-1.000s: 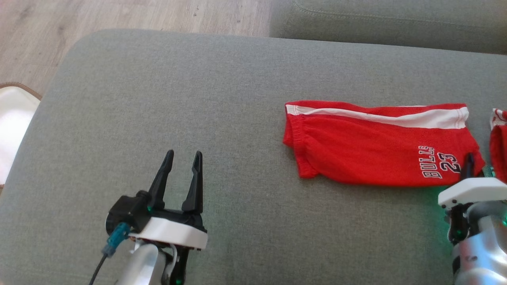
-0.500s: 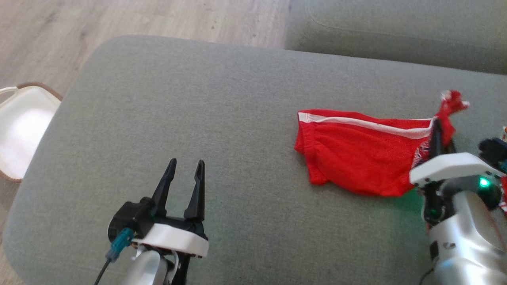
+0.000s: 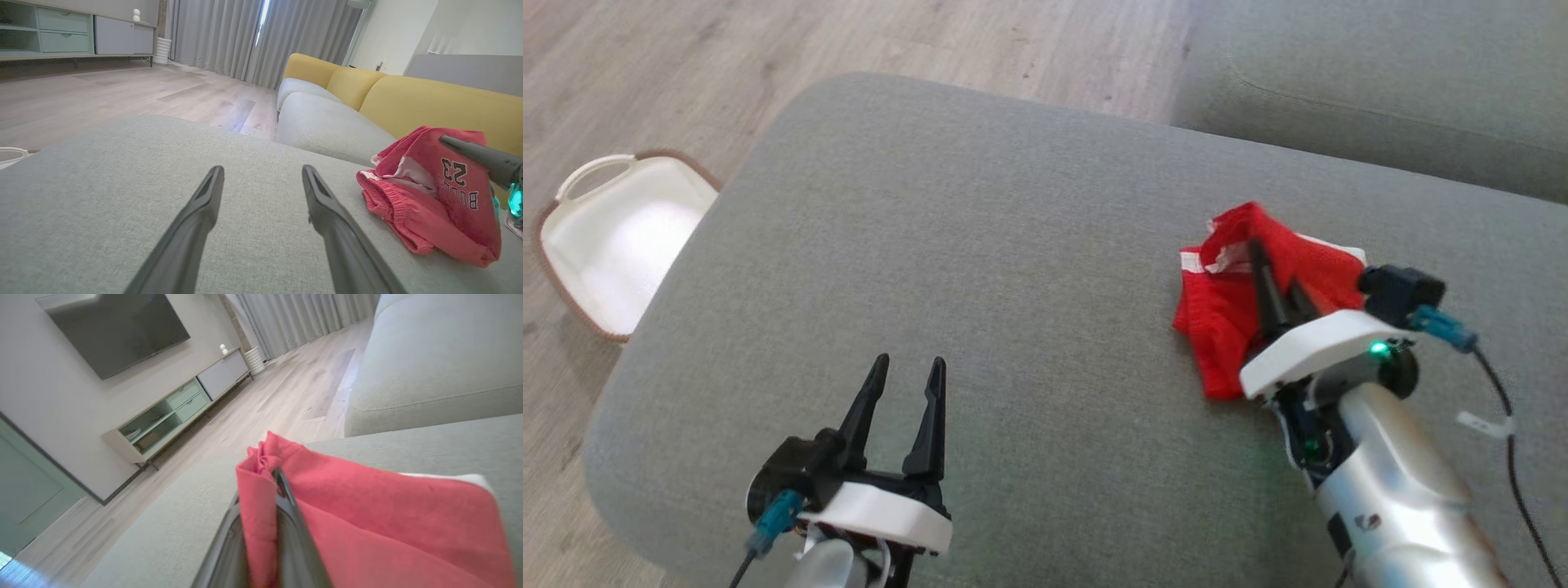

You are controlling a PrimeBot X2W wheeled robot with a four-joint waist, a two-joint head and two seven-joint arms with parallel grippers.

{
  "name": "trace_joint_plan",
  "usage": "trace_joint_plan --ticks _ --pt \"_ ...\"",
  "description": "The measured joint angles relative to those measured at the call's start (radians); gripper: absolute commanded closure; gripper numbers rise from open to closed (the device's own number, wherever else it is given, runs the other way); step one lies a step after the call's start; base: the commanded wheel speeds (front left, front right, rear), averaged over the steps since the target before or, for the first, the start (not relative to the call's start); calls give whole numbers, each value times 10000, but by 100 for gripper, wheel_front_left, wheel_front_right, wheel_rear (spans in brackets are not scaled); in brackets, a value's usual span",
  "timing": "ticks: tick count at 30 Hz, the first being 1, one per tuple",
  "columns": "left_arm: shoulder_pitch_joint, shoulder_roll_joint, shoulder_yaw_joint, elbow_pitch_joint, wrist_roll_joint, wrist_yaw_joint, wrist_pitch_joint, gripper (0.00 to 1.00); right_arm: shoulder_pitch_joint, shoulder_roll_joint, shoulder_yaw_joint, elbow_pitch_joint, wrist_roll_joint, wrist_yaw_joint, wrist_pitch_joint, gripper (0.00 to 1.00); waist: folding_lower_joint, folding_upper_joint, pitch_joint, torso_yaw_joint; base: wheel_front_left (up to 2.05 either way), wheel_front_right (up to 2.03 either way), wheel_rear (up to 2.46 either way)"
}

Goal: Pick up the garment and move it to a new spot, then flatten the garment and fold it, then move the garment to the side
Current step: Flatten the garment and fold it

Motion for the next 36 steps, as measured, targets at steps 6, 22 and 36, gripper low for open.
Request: trace_joint_plan --ticks 6,22,36 --pt "23 2 56 25 8 -2 0 0 12 -111 1256 571 240 0 -81 100 0 0 -25 271 0 0 0" --pt "58 4 121 56 8 -8 0 0 3 -506 4474 2215 90 0 309 0 0 0 -79 -148 0 0 0" --pt "208 6 761 -715 10 6 0 0 -407 -1887 2242 888 -382 0 -982 0 1 0 -371 -1563 0 0 0"
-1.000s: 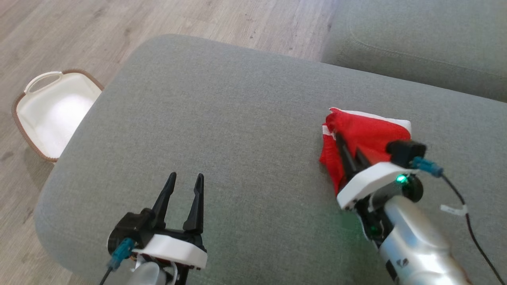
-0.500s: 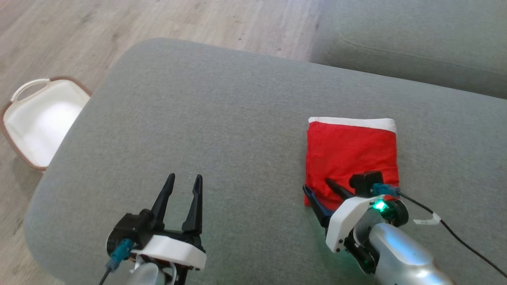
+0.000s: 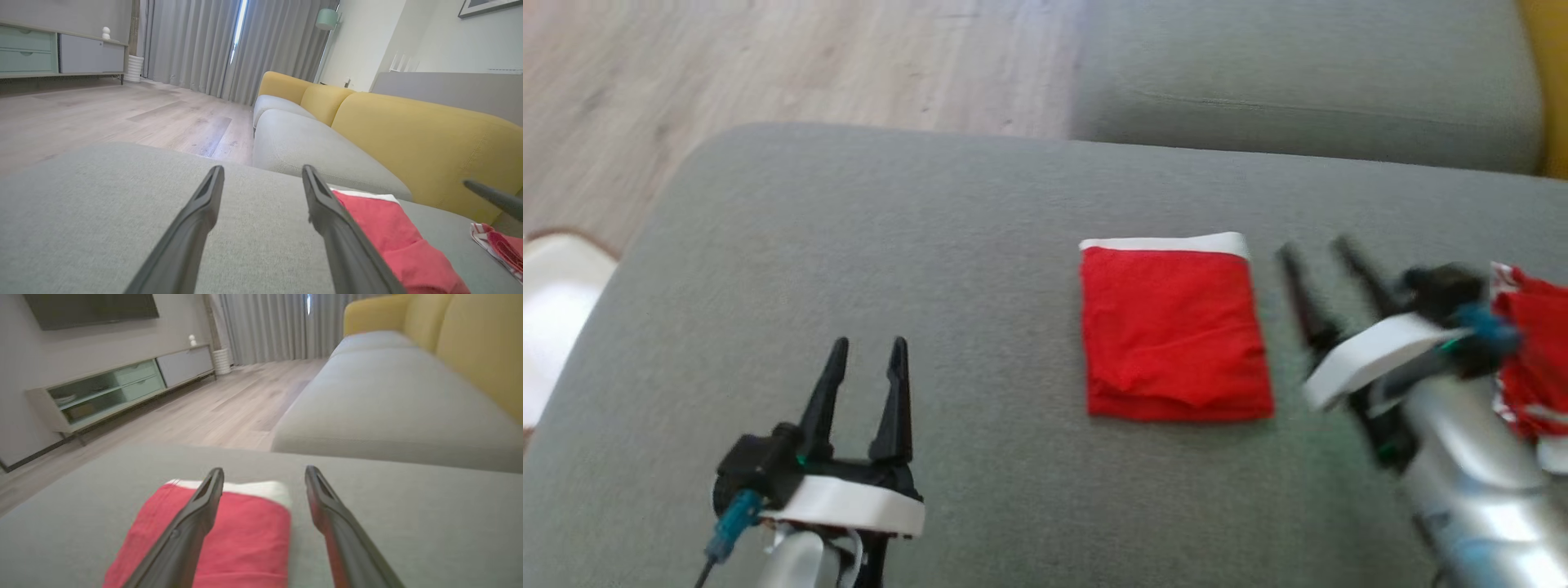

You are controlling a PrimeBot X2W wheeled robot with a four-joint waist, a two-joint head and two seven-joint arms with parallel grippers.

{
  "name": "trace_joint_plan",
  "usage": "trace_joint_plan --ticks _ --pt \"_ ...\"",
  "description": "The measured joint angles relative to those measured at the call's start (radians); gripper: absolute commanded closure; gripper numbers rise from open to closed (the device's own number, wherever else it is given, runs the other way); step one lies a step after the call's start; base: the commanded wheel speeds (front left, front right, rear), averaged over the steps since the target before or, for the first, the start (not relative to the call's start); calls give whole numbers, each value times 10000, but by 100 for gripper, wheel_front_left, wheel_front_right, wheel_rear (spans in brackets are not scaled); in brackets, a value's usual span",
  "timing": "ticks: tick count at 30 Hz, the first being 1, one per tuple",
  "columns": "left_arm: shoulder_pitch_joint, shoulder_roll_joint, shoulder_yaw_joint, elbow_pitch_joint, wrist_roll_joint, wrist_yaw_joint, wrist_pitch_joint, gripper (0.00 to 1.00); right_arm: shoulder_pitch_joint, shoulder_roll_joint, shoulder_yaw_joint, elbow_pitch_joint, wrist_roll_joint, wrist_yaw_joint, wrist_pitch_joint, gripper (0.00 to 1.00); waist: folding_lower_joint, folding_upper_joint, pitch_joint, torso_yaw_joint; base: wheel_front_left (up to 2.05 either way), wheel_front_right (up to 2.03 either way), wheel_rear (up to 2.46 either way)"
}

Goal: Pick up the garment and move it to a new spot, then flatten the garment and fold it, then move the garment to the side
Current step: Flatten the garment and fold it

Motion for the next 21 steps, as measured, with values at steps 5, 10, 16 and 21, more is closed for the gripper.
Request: trace_joint_plan --ticks 5,10,16,21 --pt "34 -2 142 -430 165 4 0 0 847 -100 -2512 -1914 -2140 0 -31 0 0 0 -101 -611 0 0 0" --pt "251 0 403 -731 161 100 0 0 2908 878 -4220 -3559 -3605 0 -31 0 -1 0 -127 -1123 0 0 0" --pt "565 2 499 -844 307 102 0 0 4163 1751 -4907 -4765 -4504 0 -31 0 -1 0 -63 -1502 0 0 0" --pt "641 2 535 -842 324 102 0 0 4339 1870 -5047 -5102 -4669 0 -31 0 -1 0 20 -1554 0 0 0"
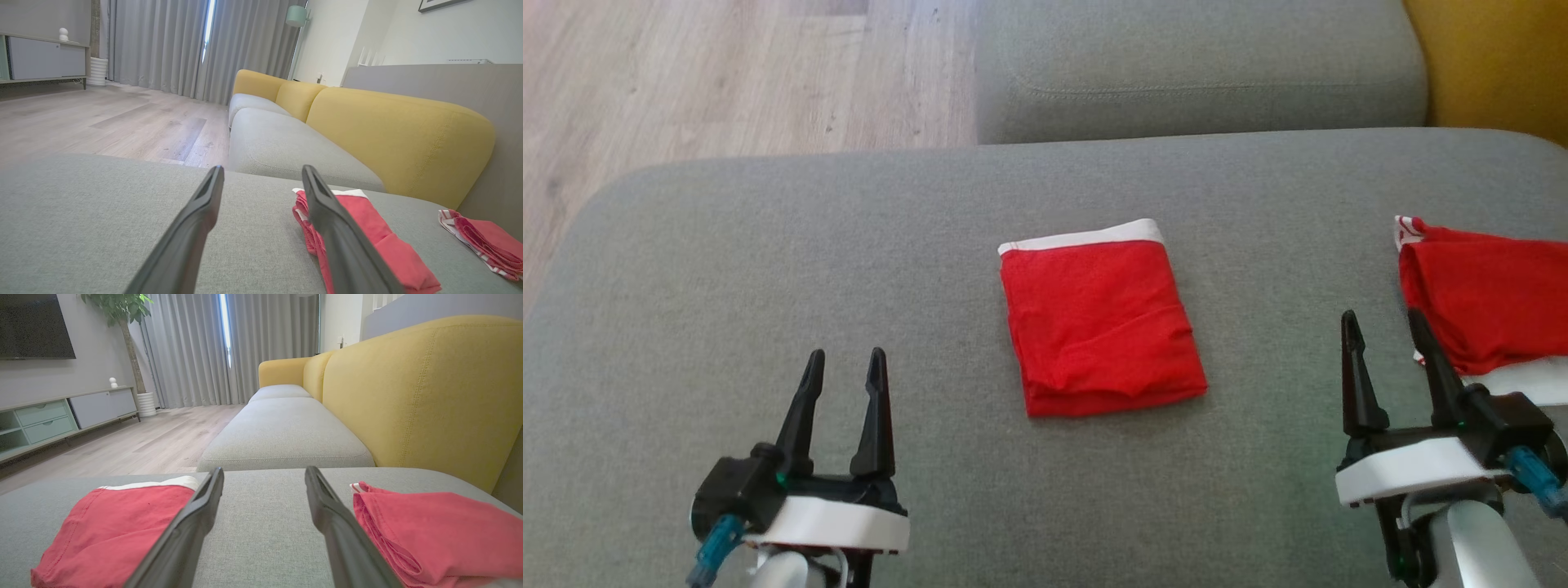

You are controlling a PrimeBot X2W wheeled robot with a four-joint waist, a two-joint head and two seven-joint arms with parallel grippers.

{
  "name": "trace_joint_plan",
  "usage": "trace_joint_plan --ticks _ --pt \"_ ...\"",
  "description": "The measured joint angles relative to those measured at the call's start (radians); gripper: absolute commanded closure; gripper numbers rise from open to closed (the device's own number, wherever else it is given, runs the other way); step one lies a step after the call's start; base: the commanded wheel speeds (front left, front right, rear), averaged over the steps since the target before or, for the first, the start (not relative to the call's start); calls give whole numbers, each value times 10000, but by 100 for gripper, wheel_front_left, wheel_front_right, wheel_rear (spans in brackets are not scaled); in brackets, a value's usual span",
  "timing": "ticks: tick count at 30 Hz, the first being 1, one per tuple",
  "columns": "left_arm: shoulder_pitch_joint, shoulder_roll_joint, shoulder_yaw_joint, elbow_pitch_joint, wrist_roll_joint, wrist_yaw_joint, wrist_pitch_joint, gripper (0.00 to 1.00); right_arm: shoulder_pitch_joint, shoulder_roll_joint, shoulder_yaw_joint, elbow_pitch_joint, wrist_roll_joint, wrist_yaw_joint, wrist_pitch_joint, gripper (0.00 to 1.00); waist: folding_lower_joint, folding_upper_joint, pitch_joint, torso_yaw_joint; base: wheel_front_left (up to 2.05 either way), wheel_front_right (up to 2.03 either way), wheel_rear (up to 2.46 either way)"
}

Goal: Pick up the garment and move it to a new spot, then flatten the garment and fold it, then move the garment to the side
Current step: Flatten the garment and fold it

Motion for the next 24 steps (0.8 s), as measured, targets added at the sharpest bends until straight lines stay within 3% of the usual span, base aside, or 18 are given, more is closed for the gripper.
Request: trace_joint_plan --ticks 2,3,4,9,15,24 --pt "-6 0 -19 0 0 0 0 0 -4 42 -36 -84 -25 0 0 0 0 0 67 53 0 0 0" --pt "-12 0 -36 2 -2 -2 0 0 -12 56 -31 -96 -27 0 0 55 0 0 114 87 0 0 0" --pt "-25 0 -67 0 -2 -2 0 0 -20 71 10 -113 -31 0 0 100 0 0 177 124 0 0 0" --pt "-302 -2 -293 -21 -8 -2 0 0 -477 96 261 -23 -278 0 8 100 1 0 697 401 0 0 0" --pt "-1104 -10 -702 -40 -240 -4 0 0 -2293 -115 882 779 -514 0 357 100 3 0 1525 1003 0 0 0" --pt "-1778 -19 -1294 17 -554 4 0 0 -4614 -568 1657 3770 -495 2 681 100 3 0 2624 2231 0 0 0"
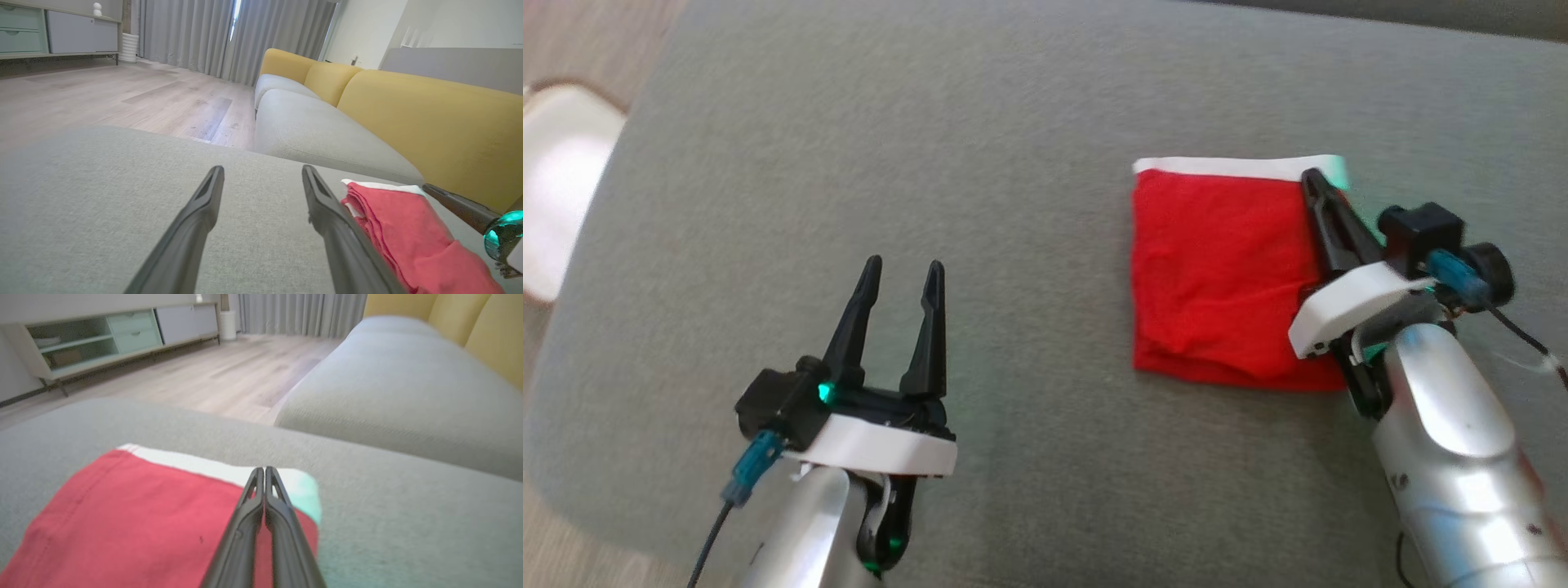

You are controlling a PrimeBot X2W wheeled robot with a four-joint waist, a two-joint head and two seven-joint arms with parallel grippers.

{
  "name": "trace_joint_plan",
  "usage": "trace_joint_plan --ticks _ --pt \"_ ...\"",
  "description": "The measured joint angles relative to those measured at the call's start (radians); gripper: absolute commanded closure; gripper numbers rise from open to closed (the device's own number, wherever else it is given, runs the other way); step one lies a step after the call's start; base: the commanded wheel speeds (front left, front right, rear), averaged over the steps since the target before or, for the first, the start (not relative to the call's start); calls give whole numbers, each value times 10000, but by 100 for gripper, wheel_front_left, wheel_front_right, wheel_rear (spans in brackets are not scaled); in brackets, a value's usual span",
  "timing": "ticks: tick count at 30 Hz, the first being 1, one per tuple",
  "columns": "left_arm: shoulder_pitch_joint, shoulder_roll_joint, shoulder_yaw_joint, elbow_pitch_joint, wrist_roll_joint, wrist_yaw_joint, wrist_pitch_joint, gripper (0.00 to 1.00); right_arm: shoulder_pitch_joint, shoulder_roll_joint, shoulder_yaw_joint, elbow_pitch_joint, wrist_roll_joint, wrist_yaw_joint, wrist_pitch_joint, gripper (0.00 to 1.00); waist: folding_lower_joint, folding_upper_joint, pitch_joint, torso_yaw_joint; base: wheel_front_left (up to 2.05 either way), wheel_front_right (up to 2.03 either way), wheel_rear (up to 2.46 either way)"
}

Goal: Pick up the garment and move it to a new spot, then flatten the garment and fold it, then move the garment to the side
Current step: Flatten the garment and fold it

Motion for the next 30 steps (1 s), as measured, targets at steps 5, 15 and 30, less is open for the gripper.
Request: trace_joint_plan --ticks 5,15,30 --pt "-144 -6 -251 81 -169 86 0 0 -636 -151 132 1799 -4 -2 188 100 0 0 333 545 0 0 0" --pt "-136 -8 -293 123 -240 213 0 0 -1296 372 1338 2228 380 -2 -614 100 -3 0 131 791 0 0 0" --pt "-79 -6 -186 173 -234 247 0 0 -1593 462 2581 3436 1551 -2 -583 100 -3 0 -183 622 0 0 0"
